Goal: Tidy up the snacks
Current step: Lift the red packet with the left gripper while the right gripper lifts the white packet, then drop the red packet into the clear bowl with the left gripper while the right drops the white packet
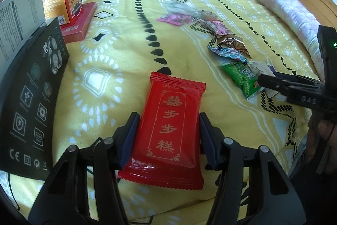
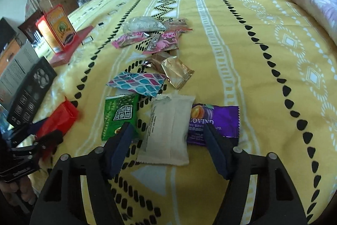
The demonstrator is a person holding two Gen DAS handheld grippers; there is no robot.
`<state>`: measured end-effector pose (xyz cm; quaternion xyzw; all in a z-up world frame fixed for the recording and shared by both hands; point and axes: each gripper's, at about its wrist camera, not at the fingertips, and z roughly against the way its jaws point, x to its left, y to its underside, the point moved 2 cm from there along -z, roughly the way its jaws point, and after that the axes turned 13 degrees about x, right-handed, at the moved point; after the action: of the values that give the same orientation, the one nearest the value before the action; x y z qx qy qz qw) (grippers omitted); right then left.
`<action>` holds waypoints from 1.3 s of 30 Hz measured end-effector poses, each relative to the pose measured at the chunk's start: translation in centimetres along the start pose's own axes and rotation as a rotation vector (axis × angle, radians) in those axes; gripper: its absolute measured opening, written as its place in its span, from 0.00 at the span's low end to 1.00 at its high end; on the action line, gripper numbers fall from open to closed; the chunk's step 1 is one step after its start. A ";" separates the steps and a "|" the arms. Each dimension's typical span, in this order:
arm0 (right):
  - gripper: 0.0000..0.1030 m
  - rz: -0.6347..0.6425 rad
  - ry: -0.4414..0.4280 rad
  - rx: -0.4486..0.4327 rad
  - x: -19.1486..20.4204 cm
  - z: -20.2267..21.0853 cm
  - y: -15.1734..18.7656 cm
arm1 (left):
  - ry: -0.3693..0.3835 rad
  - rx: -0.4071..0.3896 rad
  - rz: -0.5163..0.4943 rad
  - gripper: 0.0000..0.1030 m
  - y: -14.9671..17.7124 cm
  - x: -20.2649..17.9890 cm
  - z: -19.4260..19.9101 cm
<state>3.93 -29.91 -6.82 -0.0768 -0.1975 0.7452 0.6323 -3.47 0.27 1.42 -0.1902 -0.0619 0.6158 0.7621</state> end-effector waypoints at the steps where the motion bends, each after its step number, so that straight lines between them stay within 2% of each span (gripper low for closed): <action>1: 0.68 0.008 0.008 0.001 0.0 -0.3 -0.1 | -0.001 0.001 -0.002 0.55 -0.1 0.0 -0.1; 3: 0.53 0.007 -0.008 0.000 -0.3 -0.2 -0.2 | -0.007 0.006 -0.009 0.55 -0.2 -0.1 -0.1; 4: 0.42 0.000 -0.016 0.002 -0.4 -0.2 -0.2 | -0.009 0.008 -0.014 0.54 -0.2 -0.1 -0.1; 9: 0.41 -0.022 -0.058 -0.012 -1.0 1.2 0.1 | 0.000 0.013 -0.009 0.52 -0.3 0.1 0.6; 16: 0.41 -0.048 -0.139 -0.088 -0.5 4.8 0.2 | 0.012 -0.014 0.013 0.51 -0.4 1.1 2.8; 22: 0.41 0.008 -0.161 -0.178 2.2 9.5 -1.7 | 0.015 -0.145 -0.003 0.51 -1.6 1.3 9.1; 27: 0.41 0.083 -0.209 -0.280 6.7 14.7 -4.5 | 0.011 -0.275 0.048 0.51 -2.6 3.6 15.8; 31: 0.41 0.160 -0.286 -0.339 12.0 17.9 -7.2 | -0.036 -0.343 0.135 0.51 -2.7 8.2 20.2; 35: 0.41 0.244 -0.384 -0.362 19.0 19.5 -9.7 | -0.137 -0.394 0.271 0.51 -1.3 15.4 24.0; 39: 0.41 0.346 -0.467 -0.347 27.1 19.5 -11.6 | -0.206 -0.402 0.437 0.51 1.2 22.7 26.0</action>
<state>2.25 -5.95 19.13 -0.0429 -0.4450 0.7942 0.4115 -7.81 27.86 21.73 -0.2826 -0.2170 0.7564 0.5487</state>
